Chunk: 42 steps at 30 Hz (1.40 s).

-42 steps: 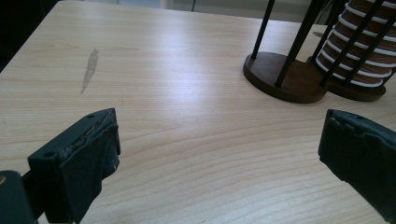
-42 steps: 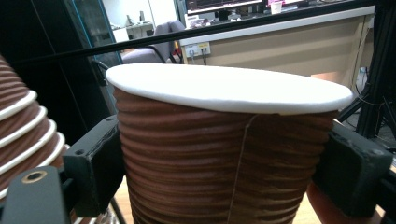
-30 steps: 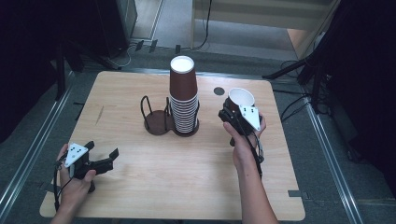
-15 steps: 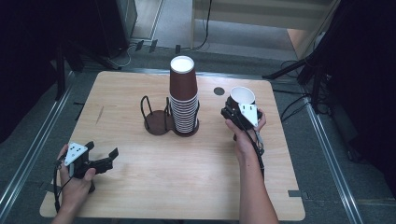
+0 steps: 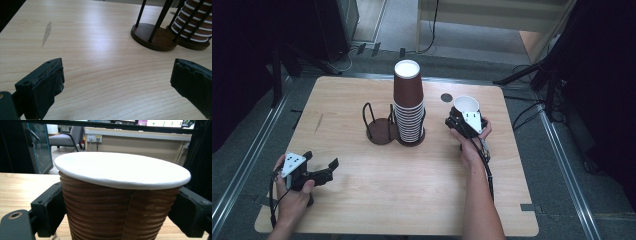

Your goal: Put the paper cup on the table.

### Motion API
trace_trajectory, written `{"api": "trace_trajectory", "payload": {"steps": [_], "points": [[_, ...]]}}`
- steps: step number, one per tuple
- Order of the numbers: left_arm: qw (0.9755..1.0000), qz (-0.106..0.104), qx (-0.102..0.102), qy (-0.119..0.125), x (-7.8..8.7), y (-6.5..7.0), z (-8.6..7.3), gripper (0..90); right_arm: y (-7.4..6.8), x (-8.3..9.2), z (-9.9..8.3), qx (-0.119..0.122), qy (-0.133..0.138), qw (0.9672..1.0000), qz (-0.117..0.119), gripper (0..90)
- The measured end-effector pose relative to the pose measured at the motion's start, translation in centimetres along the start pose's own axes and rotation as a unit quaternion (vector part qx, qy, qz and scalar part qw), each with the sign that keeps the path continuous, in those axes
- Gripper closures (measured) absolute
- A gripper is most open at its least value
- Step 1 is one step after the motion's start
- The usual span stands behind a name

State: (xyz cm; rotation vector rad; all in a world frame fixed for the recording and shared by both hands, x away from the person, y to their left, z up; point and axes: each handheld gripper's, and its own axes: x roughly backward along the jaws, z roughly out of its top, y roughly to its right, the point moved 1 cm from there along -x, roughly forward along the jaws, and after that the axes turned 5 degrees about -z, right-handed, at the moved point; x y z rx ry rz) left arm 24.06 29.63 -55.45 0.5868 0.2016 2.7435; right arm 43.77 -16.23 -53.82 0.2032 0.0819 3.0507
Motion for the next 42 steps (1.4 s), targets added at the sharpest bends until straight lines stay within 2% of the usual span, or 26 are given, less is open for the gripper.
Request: {"api": "trace_trajectory", "payload": {"steps": [7,9,12,14,17,24,33,38,42], "points": [[1.0,-0.001,0.004,-0.001,0.0,0.0,0.0,0.0,-0.2,-0.2,-0.6,-0.004,-0.013,0.9999,0.01,10.3],[1.0,-0.002,0.003,-0.001,0.0,0.0,0.0,0.0,0.0,-0.2,-0.6,-0.009,-0.016,0.9998,0.011,10.1],[1.0,-0.003,0.004,-0.001,0.0,0.0,0.0,0.0,0.3,-0.1,-0.5,-0.004,-0.019,0.9998,0.009,9.2],[1.0,-0.003,0.005,-0.001,0.0,0.0,0.0,0.0,0.6,-0.1,-0.4,-0.01,-0.027,0.9995,0.012,6.0],[1.0,-0.003,0.006,0.0,0.0,0.0,0.0,0.0,0.8,0.0,-0.3,-0.013,-0.039,0.9988,0.027,0.0],[1.0,-0.004,0.006,0.0,0.0,0.0,0.0,0.0,1.2,0.8,0.7,-0.021,-0.04,0.9982,0.04,0.0],[0.9999,-0.005,0.008,-0.002,0.0,-0.1,0.0,0.0,1.4,2.8,1.4,-0.007,-0.042,0.9972,0.062,0.0],[0.9999,-0.005,0.008,-0.003,0.0,-0.1,0.0,0.0,2.3,4.0,1.6,-0.02,-0.041,0.9967,0.067,0.0],[1.0,-0.004,0.009,-0.003,0.0,-0.1,0.0,0.0,3.0,5.2,1.8,-0.012,-0.043,0.9959,0.079,0.0]]}}
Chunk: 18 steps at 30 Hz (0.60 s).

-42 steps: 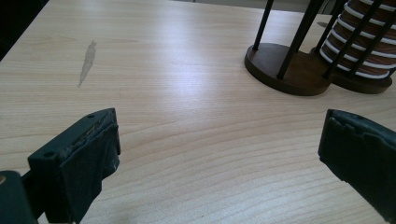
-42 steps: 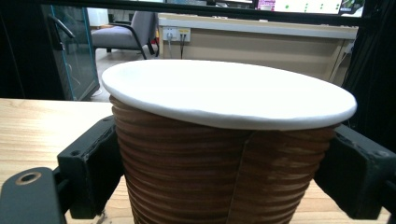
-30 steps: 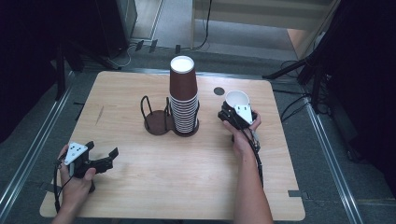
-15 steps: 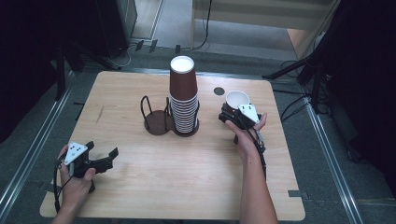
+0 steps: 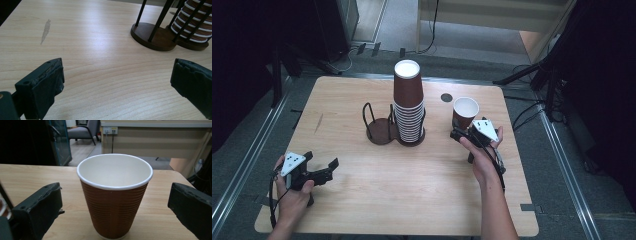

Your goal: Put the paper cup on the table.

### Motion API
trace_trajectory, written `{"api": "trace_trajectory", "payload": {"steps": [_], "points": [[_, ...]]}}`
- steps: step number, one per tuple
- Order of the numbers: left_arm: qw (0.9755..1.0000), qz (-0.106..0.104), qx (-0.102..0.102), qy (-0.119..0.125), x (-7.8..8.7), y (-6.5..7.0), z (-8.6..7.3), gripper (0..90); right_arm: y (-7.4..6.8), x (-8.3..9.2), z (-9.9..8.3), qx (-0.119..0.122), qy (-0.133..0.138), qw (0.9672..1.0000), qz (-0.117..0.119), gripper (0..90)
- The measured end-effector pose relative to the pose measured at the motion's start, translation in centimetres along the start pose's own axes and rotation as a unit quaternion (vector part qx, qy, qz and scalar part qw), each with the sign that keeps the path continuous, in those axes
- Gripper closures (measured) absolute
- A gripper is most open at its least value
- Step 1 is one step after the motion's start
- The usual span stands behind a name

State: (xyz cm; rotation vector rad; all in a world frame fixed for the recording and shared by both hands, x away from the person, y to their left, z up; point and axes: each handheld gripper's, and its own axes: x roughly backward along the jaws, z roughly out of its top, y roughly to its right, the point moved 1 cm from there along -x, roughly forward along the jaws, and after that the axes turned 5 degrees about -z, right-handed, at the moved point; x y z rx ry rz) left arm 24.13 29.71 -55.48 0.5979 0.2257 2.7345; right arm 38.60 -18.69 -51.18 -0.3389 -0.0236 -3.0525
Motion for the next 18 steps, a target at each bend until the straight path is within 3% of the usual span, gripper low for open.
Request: {"api": "trace_trajectory", "payload": {"steps": [13,18], "points": [[1.0,0.005,-0.004,0.001,0.0,0.1,0.0,0.0,1.6,3.9,-0.1,-0.016,0.018,0.9996,0.017,0.0],[1.0,0.006,-0.003,0.003,0.0,0.1,0.0,0.0,2.4,5.1,-0.6,-0.002,0.029,0.9995,0.011,0.0]]}}
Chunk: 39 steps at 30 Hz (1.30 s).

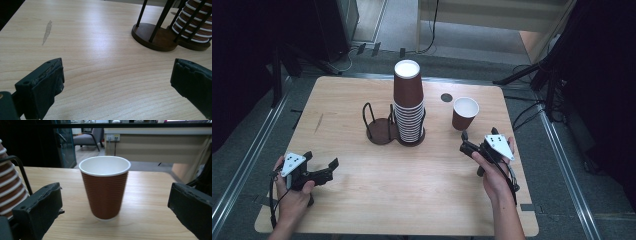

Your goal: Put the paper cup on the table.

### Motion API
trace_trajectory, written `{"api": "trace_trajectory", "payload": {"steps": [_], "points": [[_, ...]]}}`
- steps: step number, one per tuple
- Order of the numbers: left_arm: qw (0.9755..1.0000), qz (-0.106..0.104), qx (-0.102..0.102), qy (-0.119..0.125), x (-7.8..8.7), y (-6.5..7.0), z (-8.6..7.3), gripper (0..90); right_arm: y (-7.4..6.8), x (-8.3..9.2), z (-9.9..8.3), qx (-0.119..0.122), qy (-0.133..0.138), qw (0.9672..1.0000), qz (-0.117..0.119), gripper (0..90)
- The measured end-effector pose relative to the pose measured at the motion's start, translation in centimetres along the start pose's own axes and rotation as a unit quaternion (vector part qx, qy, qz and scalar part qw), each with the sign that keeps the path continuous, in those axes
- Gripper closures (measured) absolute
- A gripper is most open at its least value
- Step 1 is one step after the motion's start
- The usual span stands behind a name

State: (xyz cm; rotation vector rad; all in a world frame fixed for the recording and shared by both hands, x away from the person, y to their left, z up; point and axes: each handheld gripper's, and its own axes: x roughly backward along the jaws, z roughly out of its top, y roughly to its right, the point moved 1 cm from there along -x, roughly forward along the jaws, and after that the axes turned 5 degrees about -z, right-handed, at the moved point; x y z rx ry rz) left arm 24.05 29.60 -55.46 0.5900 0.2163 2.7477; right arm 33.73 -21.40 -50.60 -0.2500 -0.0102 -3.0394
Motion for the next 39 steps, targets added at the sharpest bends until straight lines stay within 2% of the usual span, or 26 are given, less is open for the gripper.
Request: {"api": "trace_trajectory", "payload": {"steps": [1,8,20,26,34,39], "points": [[1.0,0.001,0.0,0.001,0.0,0.0,0.0,0.0,0.2,0.2,-0.1,0.008,0.004,0.9999,-0.006,0.0],[0.9999,0.003,-0.005,0.009,0.1,0.1,-0.1,0.0,1.3,1.9,-1.2,0.007,0.01,0.9998,-0.015,0.0],[0.9998,0.009,-0.007,0.018,0.3,0.2,-0.1,0.0,2.6,4.3,-3.1,-0.004,0.004,0.9997,-0.024,0.0],[0.9998,0.009,-0.007,0.018,0.3,0.2,-0.1,0.0,3.3,5.2,-3.7,-0.001,0.004,0.9996,-0.029,0.0],[0.9997,0.01,-0.006,0.019,0.4,0.1,-0.1,0.0,4.5,7.3,-4.6,-0.014,-0.001,0.9992,-0.037,0.0],[0.9997,0.011,-0.006,0.02,0.3,0.2,-0.1,0.0,5.4,8.4,-5.0,-0.005,-0.002,0.9991,-0.042,0.0]]}}
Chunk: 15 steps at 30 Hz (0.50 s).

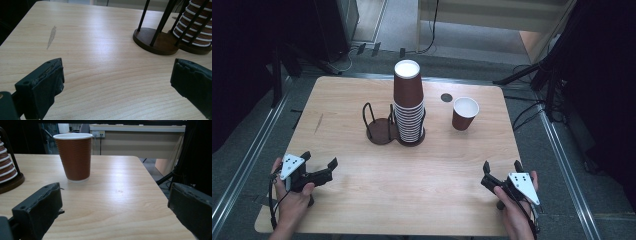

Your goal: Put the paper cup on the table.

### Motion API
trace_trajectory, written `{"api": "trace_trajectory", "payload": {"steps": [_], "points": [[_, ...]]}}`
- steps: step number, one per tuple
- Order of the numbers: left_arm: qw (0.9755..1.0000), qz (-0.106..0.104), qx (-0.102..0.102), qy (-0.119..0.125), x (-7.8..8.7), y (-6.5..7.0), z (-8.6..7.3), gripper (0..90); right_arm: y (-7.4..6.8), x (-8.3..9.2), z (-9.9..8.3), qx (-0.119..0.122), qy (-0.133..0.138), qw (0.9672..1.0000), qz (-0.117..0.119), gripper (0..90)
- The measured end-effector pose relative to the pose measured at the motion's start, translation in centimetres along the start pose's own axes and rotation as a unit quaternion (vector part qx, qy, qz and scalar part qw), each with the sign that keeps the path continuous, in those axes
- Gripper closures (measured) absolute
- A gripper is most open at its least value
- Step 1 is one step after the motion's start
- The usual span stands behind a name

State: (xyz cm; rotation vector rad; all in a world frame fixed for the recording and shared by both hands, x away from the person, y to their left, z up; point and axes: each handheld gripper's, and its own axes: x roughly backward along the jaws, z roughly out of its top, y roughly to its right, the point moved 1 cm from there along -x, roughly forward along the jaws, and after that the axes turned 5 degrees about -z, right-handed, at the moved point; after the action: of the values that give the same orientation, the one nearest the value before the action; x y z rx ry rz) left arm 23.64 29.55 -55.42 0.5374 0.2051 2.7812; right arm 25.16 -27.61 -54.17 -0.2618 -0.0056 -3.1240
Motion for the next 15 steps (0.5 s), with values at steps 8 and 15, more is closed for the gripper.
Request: {"api": "trace_trajectory", "payload": {"steps": [8,15], "points": [[1.0,0.001,0.0,-0.001,0.0,0.0,0.0,0.0,1.4,1.4,-0.7,-0.004,-0.004,0.9999,-0.01,0.0],[1.0,0.001,0.001,0.001,0.0,0.0,0.0,0.0,2.5,2.4,-1.0,-0.006,-0.01,0.9998,-0.019,0.0]]}}
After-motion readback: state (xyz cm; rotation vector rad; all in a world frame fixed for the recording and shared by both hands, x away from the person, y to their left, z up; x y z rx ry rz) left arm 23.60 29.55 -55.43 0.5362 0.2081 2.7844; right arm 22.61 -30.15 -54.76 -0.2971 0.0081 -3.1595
